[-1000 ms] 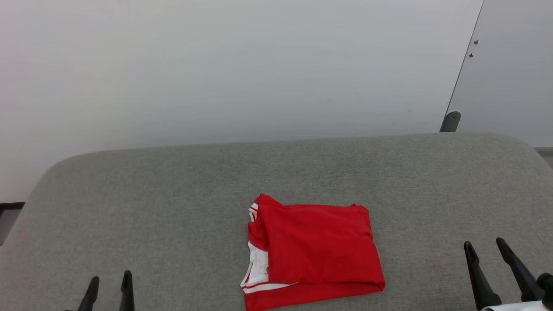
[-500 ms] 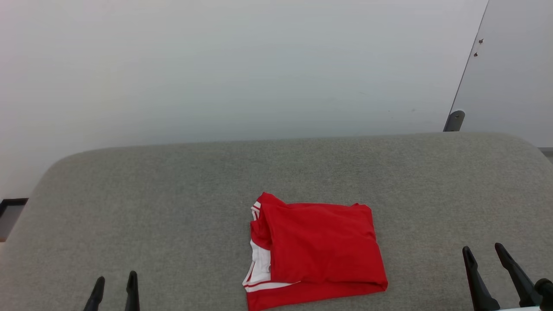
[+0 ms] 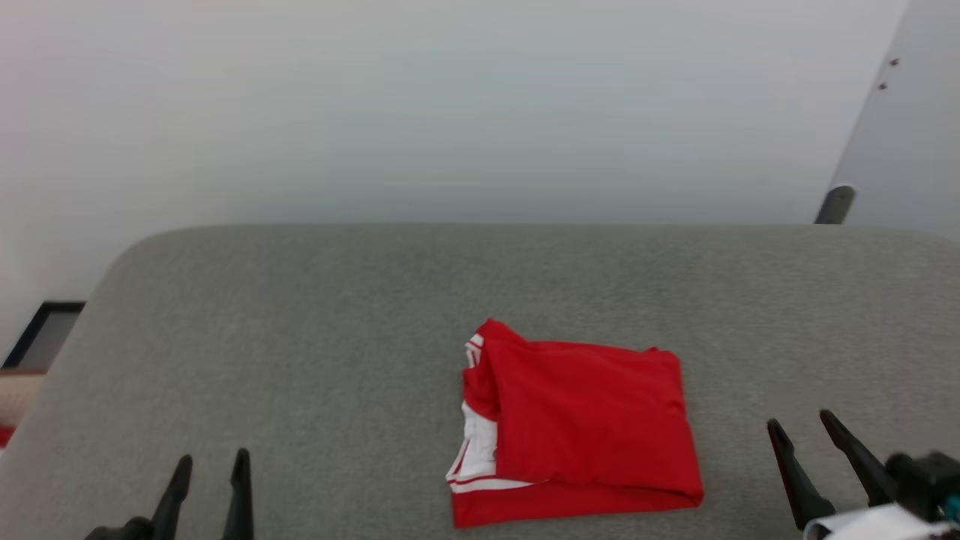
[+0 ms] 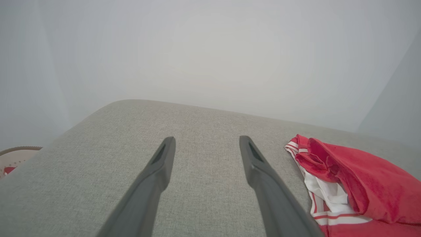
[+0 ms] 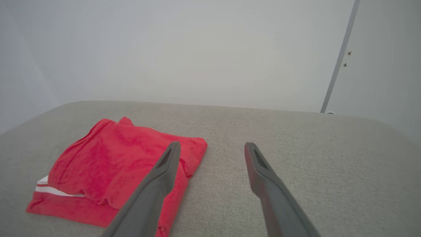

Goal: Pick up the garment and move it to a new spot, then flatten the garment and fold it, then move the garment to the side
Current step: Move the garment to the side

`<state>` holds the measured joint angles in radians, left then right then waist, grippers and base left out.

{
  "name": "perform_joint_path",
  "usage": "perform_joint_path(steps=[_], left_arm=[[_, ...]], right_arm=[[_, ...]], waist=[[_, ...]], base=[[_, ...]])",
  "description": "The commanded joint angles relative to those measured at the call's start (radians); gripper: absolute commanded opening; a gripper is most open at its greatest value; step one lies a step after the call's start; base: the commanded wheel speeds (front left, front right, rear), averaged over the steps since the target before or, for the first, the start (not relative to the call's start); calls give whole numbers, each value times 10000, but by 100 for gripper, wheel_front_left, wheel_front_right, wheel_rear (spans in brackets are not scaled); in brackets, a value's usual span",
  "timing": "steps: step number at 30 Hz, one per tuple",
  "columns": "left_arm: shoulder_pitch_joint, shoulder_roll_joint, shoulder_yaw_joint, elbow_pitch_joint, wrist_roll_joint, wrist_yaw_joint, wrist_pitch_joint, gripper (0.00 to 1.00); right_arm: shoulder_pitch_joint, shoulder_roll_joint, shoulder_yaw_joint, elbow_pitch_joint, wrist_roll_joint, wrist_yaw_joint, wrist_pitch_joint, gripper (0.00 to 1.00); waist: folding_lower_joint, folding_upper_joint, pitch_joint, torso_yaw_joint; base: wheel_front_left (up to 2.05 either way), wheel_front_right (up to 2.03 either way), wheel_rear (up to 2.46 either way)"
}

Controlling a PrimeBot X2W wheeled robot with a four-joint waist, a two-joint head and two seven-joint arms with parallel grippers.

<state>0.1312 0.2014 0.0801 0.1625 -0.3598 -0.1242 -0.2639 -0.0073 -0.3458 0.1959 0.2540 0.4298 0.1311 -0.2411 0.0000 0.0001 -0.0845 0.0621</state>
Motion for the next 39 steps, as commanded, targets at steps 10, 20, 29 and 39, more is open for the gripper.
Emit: perform_joint_path(steps=[10,20,29,39], left_arm=[[-600,-152,-740,-22,85,-54,66,100],[-1305,-332,-1298,407,-19,-61,16,100],[-1626,-400,-1406,710,-93,-73,-7,100],[-1707,-506,-1230,706,-24,-78,6,100]], right_arm=[[-1596,-667,1121,1383,884,-8,1113,100],[-2692,-940,1911,2420,1593,-8,3144,100],[-3220,-909,2386,3223,2351,-10,5331,100],[-4056,-1084,2635,3407,2456,-11,6479,0]], waist=[[0,-1,922,1354],[0,-1,1746,2035],[0,-1,2014,2218],[0,-1,1956,2197]], base=[[0,0,0],[0,0,0],[0,0,0],[0,0,0]])
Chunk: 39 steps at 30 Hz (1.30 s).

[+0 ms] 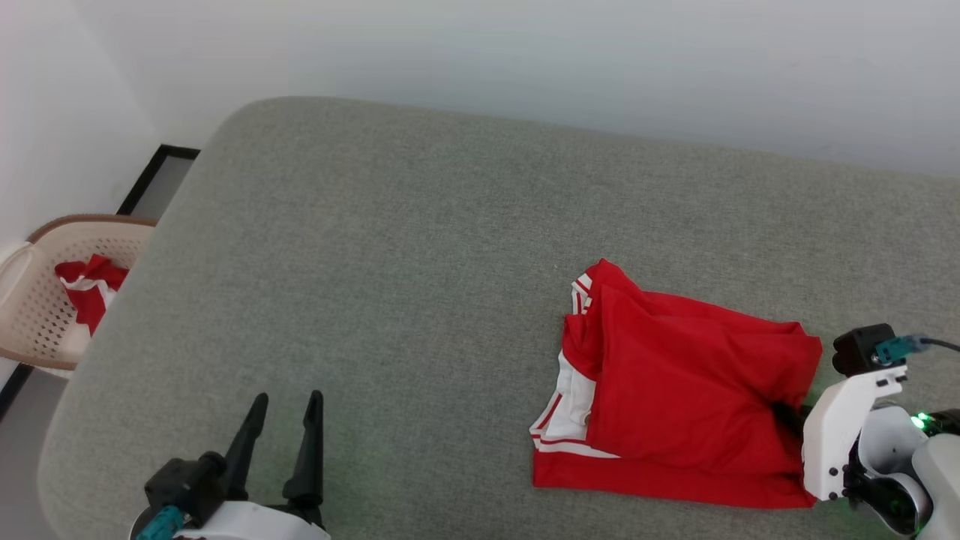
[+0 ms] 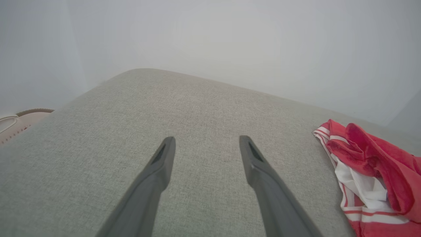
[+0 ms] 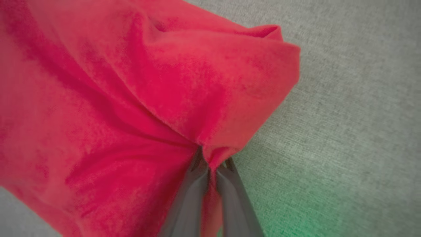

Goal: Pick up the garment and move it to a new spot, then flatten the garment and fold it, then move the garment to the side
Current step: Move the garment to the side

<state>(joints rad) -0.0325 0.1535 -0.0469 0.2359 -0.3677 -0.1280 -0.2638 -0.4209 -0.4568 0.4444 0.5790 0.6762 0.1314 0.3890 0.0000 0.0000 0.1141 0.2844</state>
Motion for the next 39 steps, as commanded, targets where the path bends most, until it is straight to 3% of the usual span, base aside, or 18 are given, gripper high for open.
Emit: perform_joint_path(steps=[1,14,28,39], left_arm=[[-61,-23,68,-42,57,-40,4,100],[-101,28,159,-300,132,-37,5,100],[-1116,303,-249,-553,81,-36,4,100],[-2365,765,-789,-636,103,-37,4,100]], right_arm=[[-27,-14,182,75,14,-15,230,0],[-1041,-1193,443,-1144,-343,-15,692,0],[-2348,-2945,481,-2294,-624,-14,877,0],[-3433,-3683,591,-2215,-738,-14,468,0]], waist=[[0,0,-43,-51],[0,0,-120,-706],[0,0,888,-2285],[0,0,1950,-3762]], base=[[0,0,0],[0,0,0],[0,0,0],[0,0,0]])
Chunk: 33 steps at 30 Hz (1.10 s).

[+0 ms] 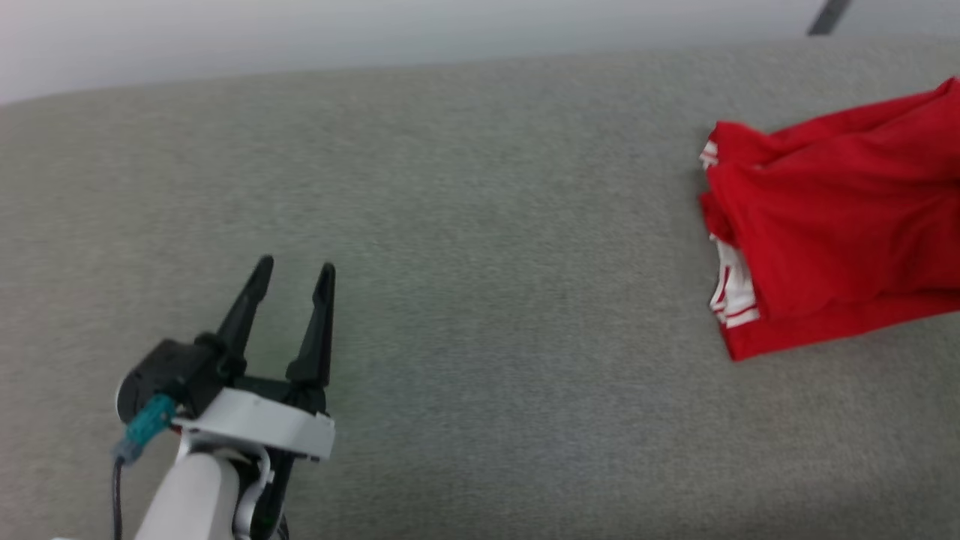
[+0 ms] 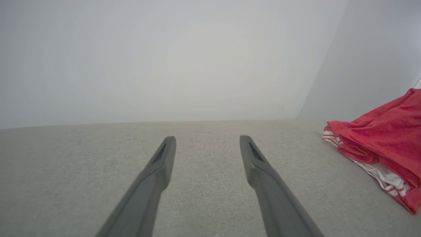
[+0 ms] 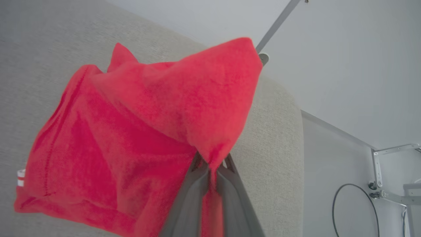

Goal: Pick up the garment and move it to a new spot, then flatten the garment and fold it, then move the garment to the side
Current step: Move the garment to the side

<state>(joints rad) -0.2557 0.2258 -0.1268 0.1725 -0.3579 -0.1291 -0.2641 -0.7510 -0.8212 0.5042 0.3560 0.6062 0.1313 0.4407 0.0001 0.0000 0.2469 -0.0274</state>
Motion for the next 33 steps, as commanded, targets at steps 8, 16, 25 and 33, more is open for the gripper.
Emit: perform_joint_path(steps=[8,16,25,33], left_arm=[[-1027,318,-579,-25,69,-25,8,100],[-1810,536,-1190,50,29,-25,8,100],[-2511,735,-1707,93,-102,-26,7,100],[-2904,823,-2008,120,-134,-26,9,100]], right_arm=[[-806,-478,244,733,-294,-12,-937,0],[-1424,-914,361,1897,-747,-13,-1947,0],[-2195,-982,676,3382,-2222,-13,-2903,0],[-2648,-403,317,4930,-3321,-13,-3365,0]], waist=[[-1,0,1343,-1241],[-1,0,2077,-1313],[-1,0,2724,-1089],[-1,0,3177,-856]], base=[[0,0,0],[0,0,0],[0,0,0],[0,0,0]])
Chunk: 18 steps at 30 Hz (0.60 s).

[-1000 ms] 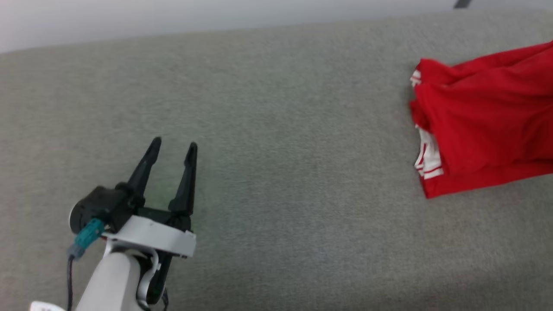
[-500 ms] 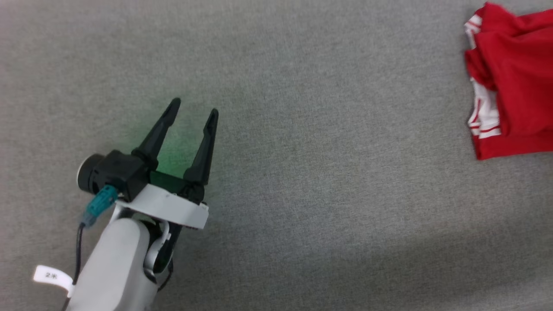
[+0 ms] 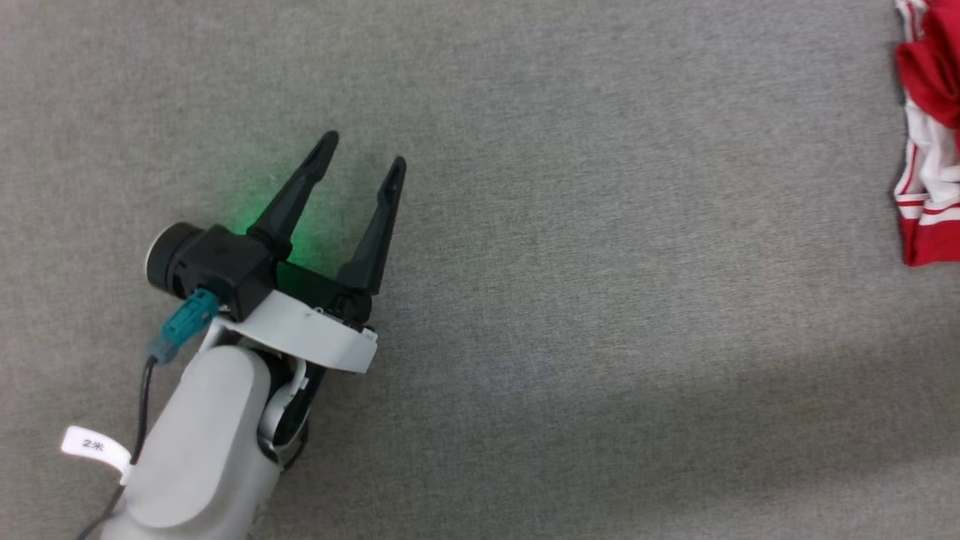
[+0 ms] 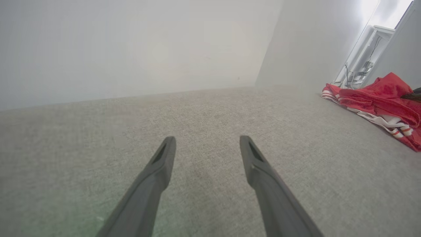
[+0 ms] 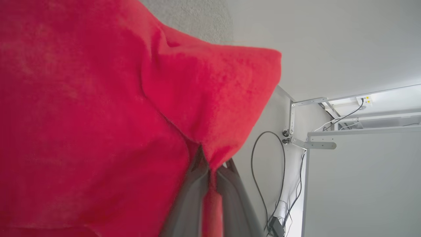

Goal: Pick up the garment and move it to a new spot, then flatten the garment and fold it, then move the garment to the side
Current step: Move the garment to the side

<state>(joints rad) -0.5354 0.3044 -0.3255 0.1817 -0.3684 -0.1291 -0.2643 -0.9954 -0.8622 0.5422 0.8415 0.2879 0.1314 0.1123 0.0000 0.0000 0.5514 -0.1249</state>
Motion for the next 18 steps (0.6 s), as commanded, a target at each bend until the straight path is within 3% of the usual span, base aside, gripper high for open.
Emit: perform_joint_path(steps=[1,9,18], left_arm=[[-152,43,-44,34,-54,-26,11,100],[-232,121,-139,114,-145,-3,12,100],[-169,198,-204,165,-206,-3,19,100]], right_arm=[[-262,25,-65,196,-295,-15,-144,0],[-747,39,-781,1288,-1777,-15,-472,0],[-664,550,-1712,1831,-2386,-15,-442,0]], waist=[[0,0,175,152],[0,0,379,359],[0,0,431,509]], base=[[0,0,0],[0,0,0],[0,0,0]])
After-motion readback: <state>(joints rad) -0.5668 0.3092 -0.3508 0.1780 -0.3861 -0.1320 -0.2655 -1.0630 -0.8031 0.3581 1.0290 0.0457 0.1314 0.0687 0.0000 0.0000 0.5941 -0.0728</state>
